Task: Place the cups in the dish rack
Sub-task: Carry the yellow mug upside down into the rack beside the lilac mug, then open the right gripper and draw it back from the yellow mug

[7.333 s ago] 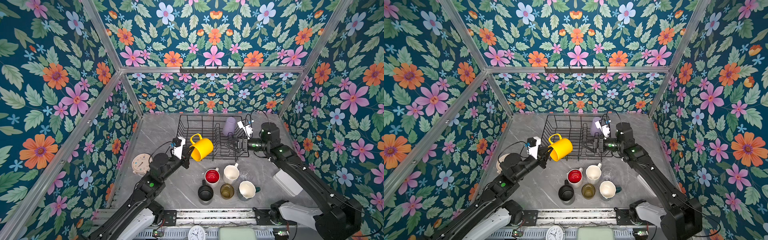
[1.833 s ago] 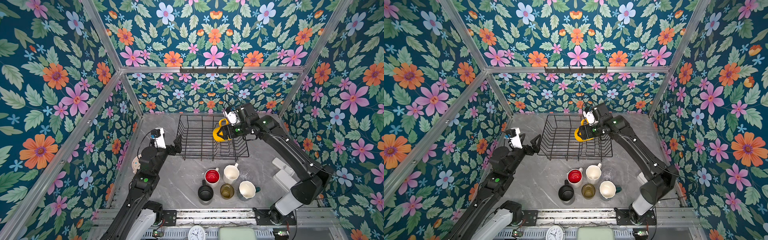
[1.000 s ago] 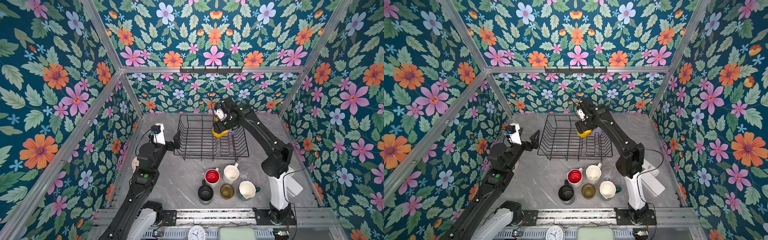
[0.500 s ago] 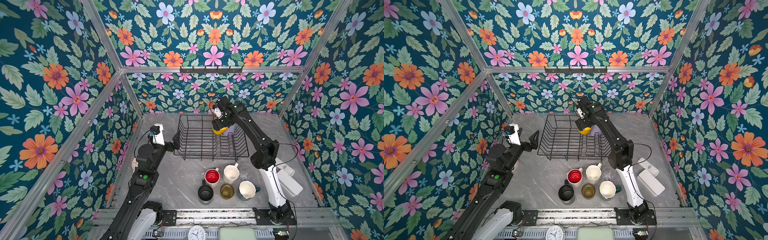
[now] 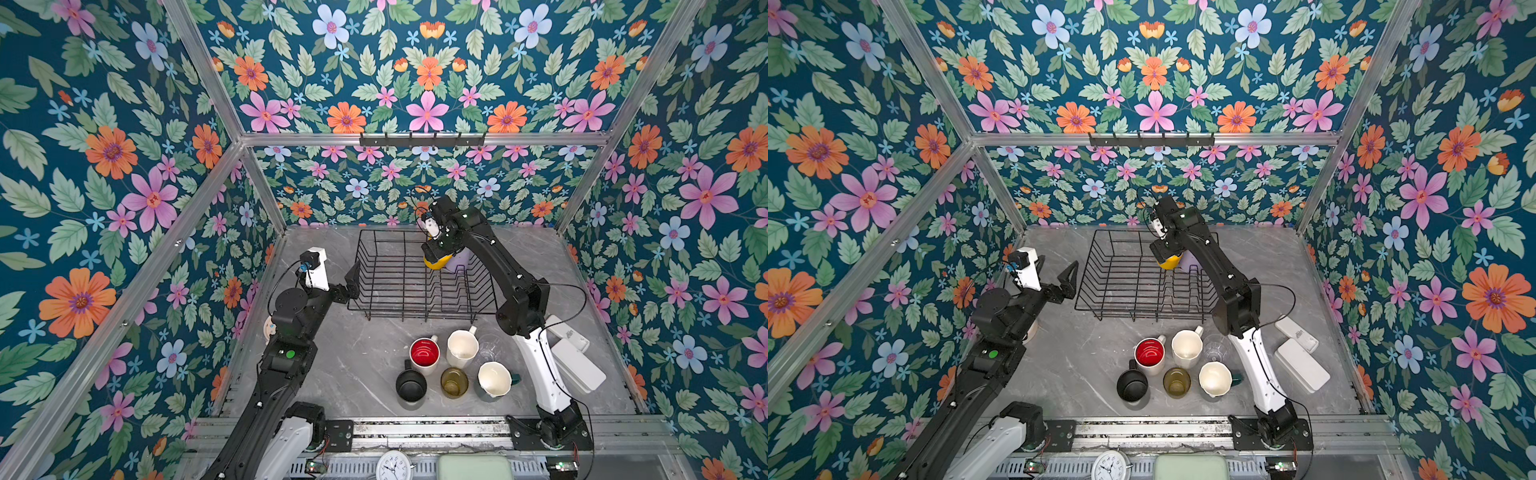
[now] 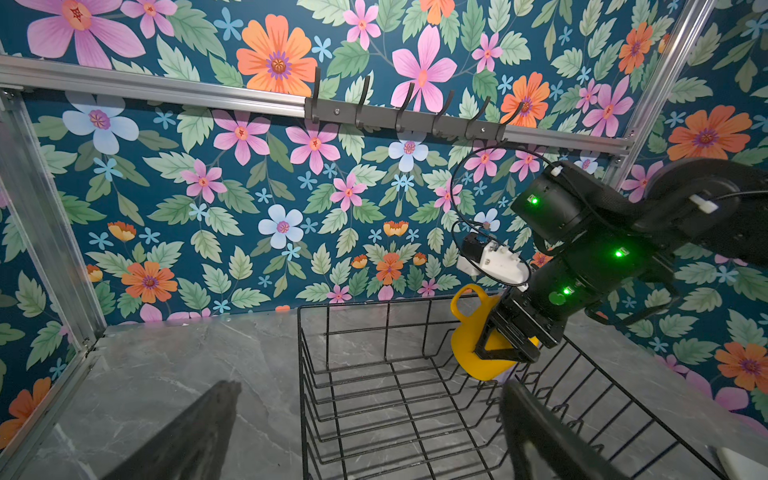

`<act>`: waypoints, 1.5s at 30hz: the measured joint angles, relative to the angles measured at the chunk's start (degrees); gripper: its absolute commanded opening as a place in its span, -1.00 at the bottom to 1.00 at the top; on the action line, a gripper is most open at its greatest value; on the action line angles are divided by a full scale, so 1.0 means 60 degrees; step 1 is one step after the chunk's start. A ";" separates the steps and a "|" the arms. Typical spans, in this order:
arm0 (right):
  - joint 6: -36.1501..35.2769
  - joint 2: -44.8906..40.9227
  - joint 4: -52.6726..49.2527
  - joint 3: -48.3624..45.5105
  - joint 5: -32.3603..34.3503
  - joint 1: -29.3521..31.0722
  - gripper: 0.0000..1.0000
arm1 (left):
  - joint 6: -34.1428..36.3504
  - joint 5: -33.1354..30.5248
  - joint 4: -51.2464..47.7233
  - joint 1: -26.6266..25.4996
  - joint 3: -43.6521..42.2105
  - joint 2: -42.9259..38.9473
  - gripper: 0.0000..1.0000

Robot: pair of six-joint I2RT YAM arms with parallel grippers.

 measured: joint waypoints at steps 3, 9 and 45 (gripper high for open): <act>-0.0076 0.0171 0.0076 0.0076 0.0000 0.0000 -1.00 | 0.0000 0.0066 -0.0004 0.0000 0.0000 -0.0004 0.99; -0.0135 0.0525 0.0189 0.0091 0.0044 -0.0004 -1.00 | -0.0007 0.0113 -0.0004 0.0015 0.0000 -0.0018 0.99; 0.0055 0.0849 0.0506 -0.0412 0.0102 0.0051 0.82 | -0.0182 0.0291 -0.0004 0.0131 0.0000 -0.0018 0.99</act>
